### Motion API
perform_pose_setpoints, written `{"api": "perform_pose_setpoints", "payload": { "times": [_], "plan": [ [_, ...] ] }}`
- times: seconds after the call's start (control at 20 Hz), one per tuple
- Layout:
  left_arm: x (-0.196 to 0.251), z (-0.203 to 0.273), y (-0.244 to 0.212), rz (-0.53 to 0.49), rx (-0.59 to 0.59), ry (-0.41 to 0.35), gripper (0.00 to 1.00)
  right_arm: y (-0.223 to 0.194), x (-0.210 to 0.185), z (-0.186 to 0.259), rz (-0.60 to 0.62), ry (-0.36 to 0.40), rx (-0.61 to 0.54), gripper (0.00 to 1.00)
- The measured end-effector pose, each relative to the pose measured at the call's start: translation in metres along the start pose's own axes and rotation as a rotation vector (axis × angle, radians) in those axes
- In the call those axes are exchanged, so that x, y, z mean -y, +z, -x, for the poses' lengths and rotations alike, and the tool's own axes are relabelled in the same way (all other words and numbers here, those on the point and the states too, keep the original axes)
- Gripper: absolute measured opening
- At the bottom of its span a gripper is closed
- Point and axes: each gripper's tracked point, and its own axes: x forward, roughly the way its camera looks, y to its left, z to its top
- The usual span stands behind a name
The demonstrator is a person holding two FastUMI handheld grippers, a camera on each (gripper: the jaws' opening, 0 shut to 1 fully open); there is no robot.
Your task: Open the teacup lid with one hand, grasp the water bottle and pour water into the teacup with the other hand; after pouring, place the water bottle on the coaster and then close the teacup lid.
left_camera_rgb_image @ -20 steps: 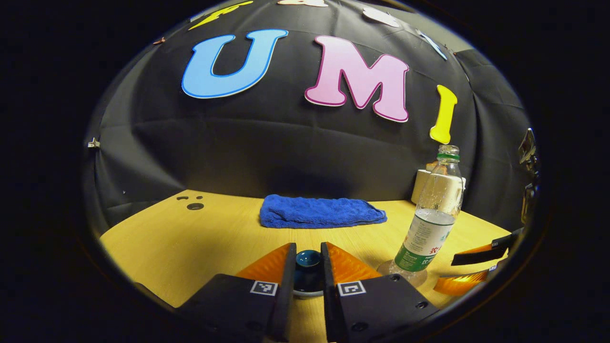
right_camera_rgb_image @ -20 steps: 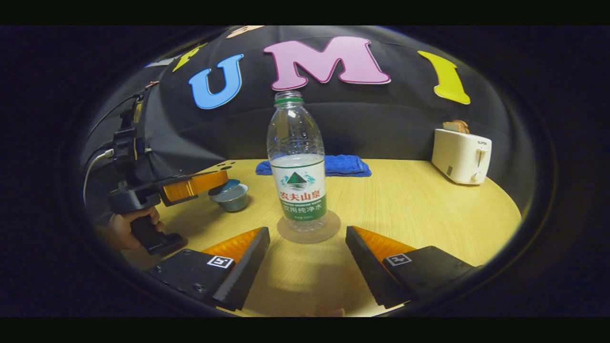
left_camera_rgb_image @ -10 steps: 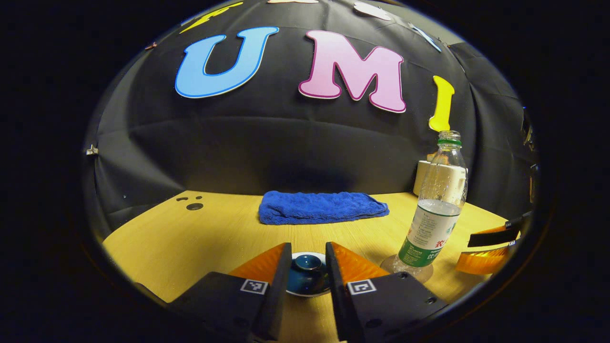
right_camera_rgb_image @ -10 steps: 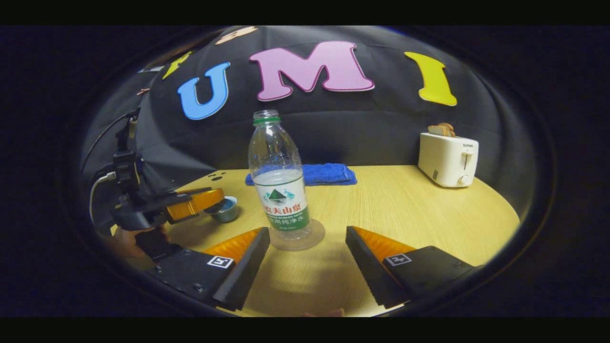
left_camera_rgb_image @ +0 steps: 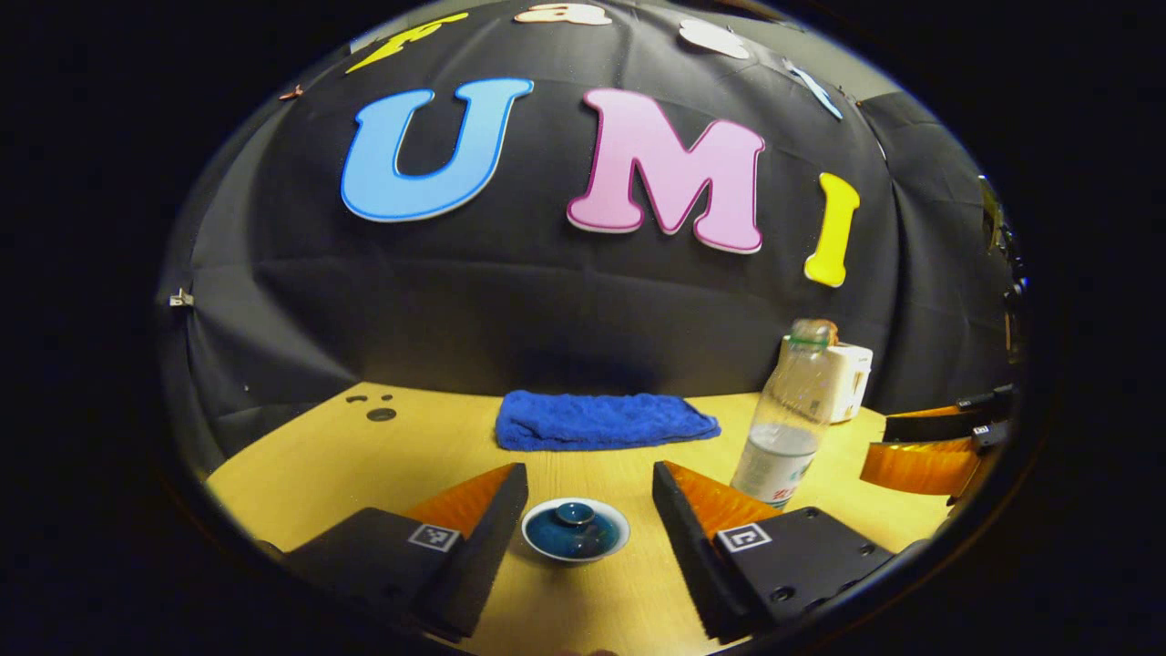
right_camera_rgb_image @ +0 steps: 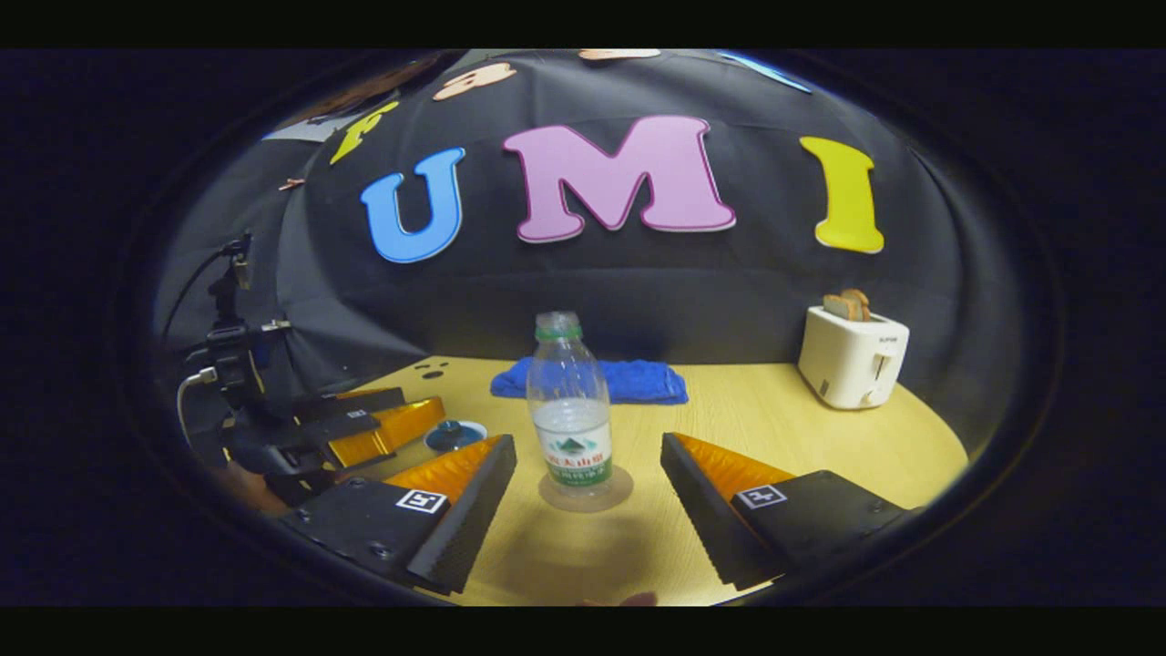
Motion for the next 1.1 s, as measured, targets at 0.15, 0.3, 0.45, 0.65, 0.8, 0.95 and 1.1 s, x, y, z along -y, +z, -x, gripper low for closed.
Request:
{"api": "perform_pose_setpoints", "payload": {
  "times": [0.15,0.3,0.45,0.65,0.8,0.95,1.1],
  "plan": [
    [0.001,0.027,0.035,-0.005,-0.016,0.022,0.97,0.046,-0.014,0.012,-0.003,0.009,0.04,0.99],
    [0.005,0.05,0.073,-0.011,-0.04,0.024,0.96,0.088,-0.025,0.023,-0.006,0.013,0.065,0.99],
    [0.009,0.064,0.108,-0.025,-0.034,0.005,0.96,0.118,-0.032,0.036,0.01,0.013,0.093,0.99],
    [0.008,0.082,0.147,-0.039,-0.028,0.006,0.96,0.158,-0.033,0.053,0.031,-0.009,0.127,0.99],
    [0.007,0.091,0.171,-0.014,-0.016,0.005,0.96,0.186,-0.038,0.068,0.039,-0.015,0.16,0.98],
    [0.0,0.097,0.193,0.002,0.01,0.015,0.96,0.205,-0.045,0.079,0.04,-0.007,0.189,0.99],
    [-0.005,0.101,0.218,-0.013,0.059,0.015,0.96,0.218,-0.048,0.085,0.029,-0.005,0.229,0.99]
  ]
}}
